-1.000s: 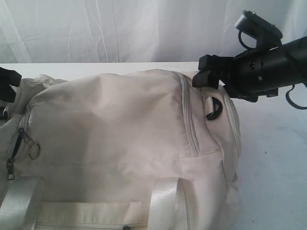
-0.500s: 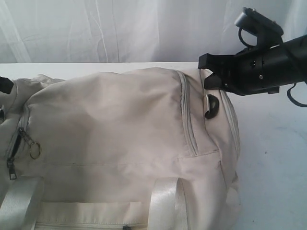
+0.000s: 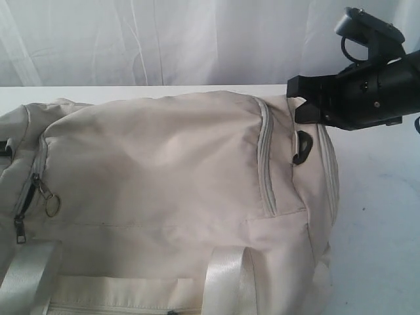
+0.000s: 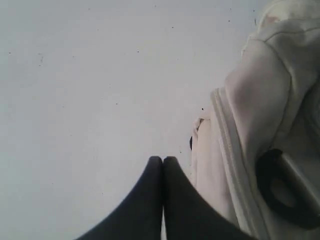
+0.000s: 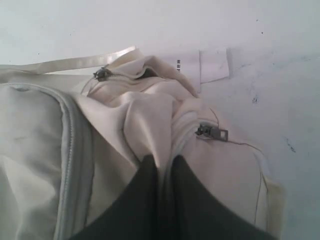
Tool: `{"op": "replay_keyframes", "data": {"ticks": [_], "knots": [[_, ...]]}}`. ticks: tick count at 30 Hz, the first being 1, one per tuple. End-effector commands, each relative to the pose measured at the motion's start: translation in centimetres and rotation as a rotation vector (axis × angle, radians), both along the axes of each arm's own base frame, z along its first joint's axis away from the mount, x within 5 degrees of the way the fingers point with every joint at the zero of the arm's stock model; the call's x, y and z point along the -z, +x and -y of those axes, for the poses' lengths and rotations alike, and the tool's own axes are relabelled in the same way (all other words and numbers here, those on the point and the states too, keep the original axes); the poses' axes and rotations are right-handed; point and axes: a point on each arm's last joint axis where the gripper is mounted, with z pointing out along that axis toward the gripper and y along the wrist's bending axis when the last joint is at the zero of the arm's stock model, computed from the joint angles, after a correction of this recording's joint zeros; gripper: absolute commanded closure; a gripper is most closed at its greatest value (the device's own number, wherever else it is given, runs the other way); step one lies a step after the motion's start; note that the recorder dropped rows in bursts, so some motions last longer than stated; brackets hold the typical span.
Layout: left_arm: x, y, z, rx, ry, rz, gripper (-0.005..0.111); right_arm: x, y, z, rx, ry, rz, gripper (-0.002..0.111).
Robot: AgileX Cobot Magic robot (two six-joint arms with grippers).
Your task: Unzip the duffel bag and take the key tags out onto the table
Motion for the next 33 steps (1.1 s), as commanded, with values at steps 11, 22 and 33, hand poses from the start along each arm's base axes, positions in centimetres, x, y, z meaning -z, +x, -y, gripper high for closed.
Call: {"op": "replay_keyframes", "data": {"ticks": [11, 22, 33], "knots": [[2.1, 2.7, 2.1, -0.064, -0.344, -0.026, 0.030, -0.9, 0.2, 0.7, 0.032, -0.005, 0.057, 0.108], [4.7, 5.0, 3.1, 0.032, -0.417, -0.077, 0.055, -0.9, 0.2, 0.7, 0.036, -0.004, 0.063, 0.108], [5.0, 4.7, 2.4, 0.068, -0.293, -0.101, 0.107, -0.4, 0.3, 1.6, -0.006, -0.158, 0.090, 0.108]]}}
